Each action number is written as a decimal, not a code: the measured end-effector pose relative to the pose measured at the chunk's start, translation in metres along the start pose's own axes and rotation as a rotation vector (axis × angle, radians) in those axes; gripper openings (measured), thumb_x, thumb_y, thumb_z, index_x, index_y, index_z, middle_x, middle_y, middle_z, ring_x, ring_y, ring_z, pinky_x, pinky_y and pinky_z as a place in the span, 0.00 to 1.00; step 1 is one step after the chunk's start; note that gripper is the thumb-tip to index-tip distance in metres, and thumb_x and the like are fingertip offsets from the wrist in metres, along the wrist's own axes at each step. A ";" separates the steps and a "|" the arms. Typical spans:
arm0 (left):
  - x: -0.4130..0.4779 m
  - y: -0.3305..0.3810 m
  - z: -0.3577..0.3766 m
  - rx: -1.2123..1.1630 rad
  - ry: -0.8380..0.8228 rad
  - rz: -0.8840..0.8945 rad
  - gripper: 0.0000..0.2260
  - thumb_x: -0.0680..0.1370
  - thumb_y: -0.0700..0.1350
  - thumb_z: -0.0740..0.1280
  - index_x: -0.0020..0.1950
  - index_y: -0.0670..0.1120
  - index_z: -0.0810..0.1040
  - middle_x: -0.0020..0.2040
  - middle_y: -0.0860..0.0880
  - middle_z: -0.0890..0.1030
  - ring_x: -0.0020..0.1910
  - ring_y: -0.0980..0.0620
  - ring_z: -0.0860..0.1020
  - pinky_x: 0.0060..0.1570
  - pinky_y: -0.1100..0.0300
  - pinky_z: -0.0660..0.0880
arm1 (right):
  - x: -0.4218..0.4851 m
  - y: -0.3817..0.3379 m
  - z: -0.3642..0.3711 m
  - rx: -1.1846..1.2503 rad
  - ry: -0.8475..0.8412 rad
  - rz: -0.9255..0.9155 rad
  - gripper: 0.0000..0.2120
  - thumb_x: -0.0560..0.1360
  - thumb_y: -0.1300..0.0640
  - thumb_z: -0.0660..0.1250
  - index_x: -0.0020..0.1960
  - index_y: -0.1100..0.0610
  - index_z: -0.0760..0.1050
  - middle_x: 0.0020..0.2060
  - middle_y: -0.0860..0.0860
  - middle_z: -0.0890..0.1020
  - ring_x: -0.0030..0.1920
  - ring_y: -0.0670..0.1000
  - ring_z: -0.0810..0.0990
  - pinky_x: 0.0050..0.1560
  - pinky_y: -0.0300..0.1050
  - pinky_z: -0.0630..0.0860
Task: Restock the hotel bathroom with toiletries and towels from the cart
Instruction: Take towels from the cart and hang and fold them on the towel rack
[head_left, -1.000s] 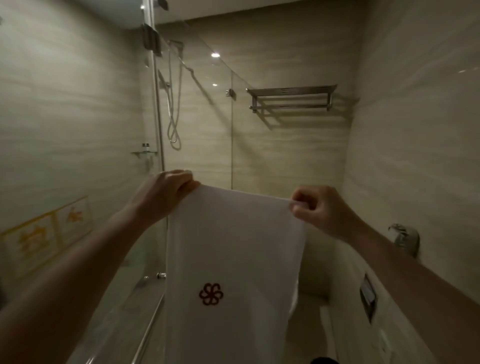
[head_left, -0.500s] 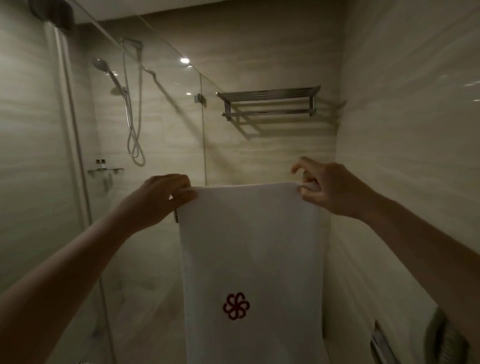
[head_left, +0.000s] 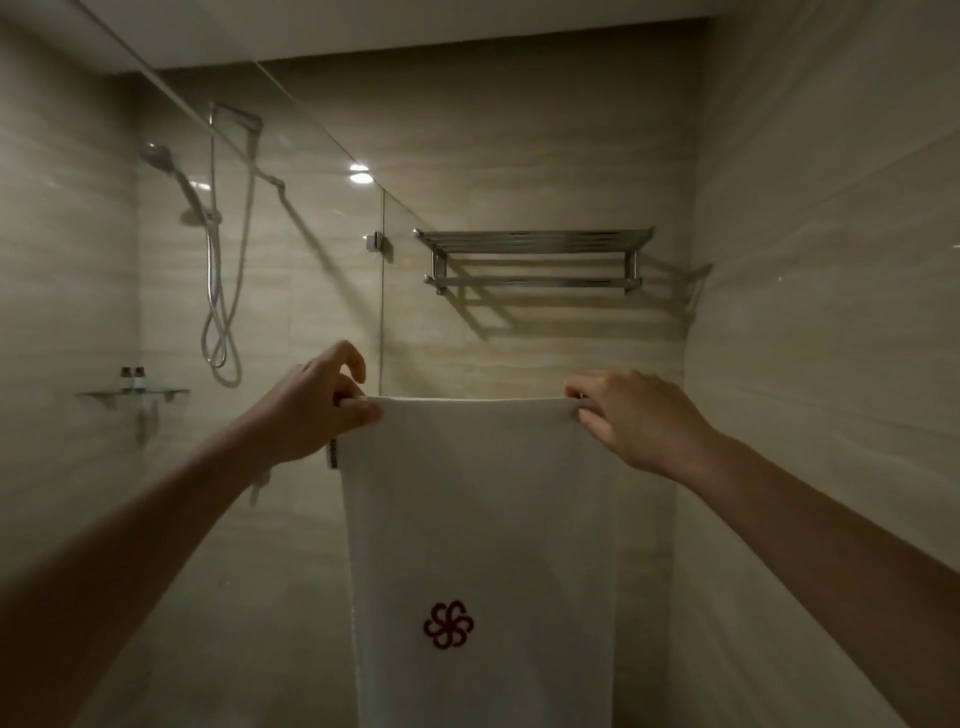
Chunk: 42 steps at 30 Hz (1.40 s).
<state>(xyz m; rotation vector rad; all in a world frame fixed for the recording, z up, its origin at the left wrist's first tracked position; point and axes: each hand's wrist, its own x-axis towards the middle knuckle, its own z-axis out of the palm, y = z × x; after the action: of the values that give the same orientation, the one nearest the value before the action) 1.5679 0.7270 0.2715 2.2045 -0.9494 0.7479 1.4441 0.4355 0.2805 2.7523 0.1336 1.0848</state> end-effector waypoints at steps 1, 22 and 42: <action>0.015 -0.008 0.005 0.015 -0.015 0.001 0.12 0.73 0.45 0.70 0.48 0.51 0.67 0.34 0.55 0.80 0.31 0.60 0.76 0.27 0.71 0.69 | 0.015 0.004 0.010 -0.022 0.018 0.004 0.02 0.77 0.54 0.61 0.48 0.50 0.71 0.43 0.45 0.69 0.45 0.51 0.73 0.37 0.43 0.62; 0.323 -0.149 0.078 -0.521 0.235 -0.183 0.02 0.75 0.40 0.67 0.45 0.41 0.76 0.39 0.43 0.75 0.33 0.49 0.76 0.45 0.47 0.80 | 0.304 0.085 0.166 0.072 0.464 0.413 0.04 0.77 0.60 0.57 0.47 0.53 0.70 0.41 0.57 0.81 0.42 0.61 0.79 0.37 0.47 0.72; 0.490 -0.163 0.201 -0.650 0.491 0.006 0.09 0.79 0.40 0.61 0.58 0.44 0.67 0.52 0.41 0.80 0.44 0.47 0.82 0.34 0.56 0.80 | 0.464 0.230 0.289 1.045 0.627 0.312 0.03 0.81 0.53 0.51 0.50 0.50 0.62 0.52 0.61 0.78 0.49 0.62 0.80 0.44 0.64 0.80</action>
<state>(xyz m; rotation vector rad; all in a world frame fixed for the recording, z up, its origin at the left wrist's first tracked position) 2.0292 0.4641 0.4302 1.3719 -0.7967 0.7929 1.9844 0.2404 0.4293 3.1437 0.4821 2.5337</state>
